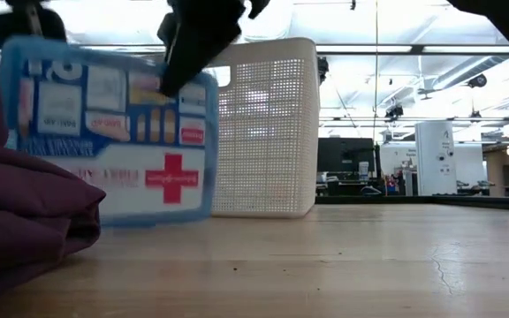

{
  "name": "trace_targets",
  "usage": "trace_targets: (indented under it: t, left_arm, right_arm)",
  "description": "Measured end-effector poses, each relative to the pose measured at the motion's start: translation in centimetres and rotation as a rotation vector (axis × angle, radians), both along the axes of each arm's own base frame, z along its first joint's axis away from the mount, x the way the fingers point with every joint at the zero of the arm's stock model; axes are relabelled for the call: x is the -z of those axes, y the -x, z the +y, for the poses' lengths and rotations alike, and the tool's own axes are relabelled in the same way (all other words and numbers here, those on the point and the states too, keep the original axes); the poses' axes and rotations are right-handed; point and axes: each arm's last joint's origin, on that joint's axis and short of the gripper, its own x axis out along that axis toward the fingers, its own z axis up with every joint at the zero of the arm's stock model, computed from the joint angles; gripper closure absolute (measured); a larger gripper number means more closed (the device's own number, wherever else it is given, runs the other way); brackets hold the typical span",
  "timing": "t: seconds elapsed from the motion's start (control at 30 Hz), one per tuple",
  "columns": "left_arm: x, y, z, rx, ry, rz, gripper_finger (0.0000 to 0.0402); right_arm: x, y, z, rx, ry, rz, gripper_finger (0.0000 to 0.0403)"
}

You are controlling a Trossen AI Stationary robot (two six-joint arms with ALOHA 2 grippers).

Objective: Pick & place medical supplies in basket/bin
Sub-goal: Put the blue first aid kit into the white bin

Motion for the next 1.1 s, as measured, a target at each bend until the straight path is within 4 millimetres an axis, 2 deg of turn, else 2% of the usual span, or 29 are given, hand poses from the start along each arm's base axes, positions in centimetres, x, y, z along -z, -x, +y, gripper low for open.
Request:
trace_targets:
  t: [0.1,0.17,0.3,0.37,0.47,0.53,0.6,0.7,0.77,0.9,1.03,1.1]
  left_arm:
    - [-1.6,2.1,0.5,-0.067,-0.003,-0.091,0.0400]
    - [-2.3,3.4,1.0,-0.110,-0.010,-0.136,0.0400]
    - [-3.3,5.6,1.9,-0.174,-0.030,-0.203,0.0400]
    - [-3.7,6.3,2.4,-0.200,-0.042,-0.231,0.0400]
    - [-4.1,6.9,3.0,-0.231,-0.061,-0.259,0.0400]
    - [-4.4,7.2,3.4,-0.248,-0.072,-0.270,0.0400]
    - [-4.7,7.3,3.5,-0.234,-0.069,-0.279,0.0400]
    - [-4.5,7.4,3.6,-0.209,-0.121,-0.267,0.0400]
    - [-4.6,7.4,3.6,-0.202,-0.150,-0.266,0.0400]
    - [-5.1,7.5,3.9,-0.237,-0.190,-0.280,0.0400]
    - [-4.6,7.5,4.1,-0.294,-0.242,-0.272,0.0400]
    - [-4.2,7.6,4.3,-0.346,-0.241,-0.264,0.0400]
  right_arm:
    - [-1.8,0.4,-0.1,0.068,-0.051,-0.048,0.0220]
    - [-4.2,1.0,-0.3,0.114,-0.096,-0.118,0.0220]
    - [-10.4,2.8,-1.2,0.208,-0.188,-0.328,0.0220]
    - [-12.8,3.8,-1.6,0.251,-0.175,-0.429,0.0220]
    - [-15.3,4.9,-2.3,0.339,-0.101,-0.550,0.0220]
    - [-16.5,5.9,-3.4,0.411,-0.043,-0.580,0.0220]
    - [-17.5,6.9,-5.3,0.553,0.011,-0.602,0.0220]
    - [-17.8,7.9,-8.5,0.777,0.135,-0.610,0.0220]
    - [-17.5,8.1,-10.2,0.858,0.200,-0.587,0.0220]
    - [-16.1,8.2,-14.0,0.943,0.061,-0.457,0.0220]
    - [-12.6,6.7,-18.5,1.052,-0.047,-0.320,0.0220]
    - [-11.4,6.2,-19.8,1.068,-0.116,-0.264,0.0218]
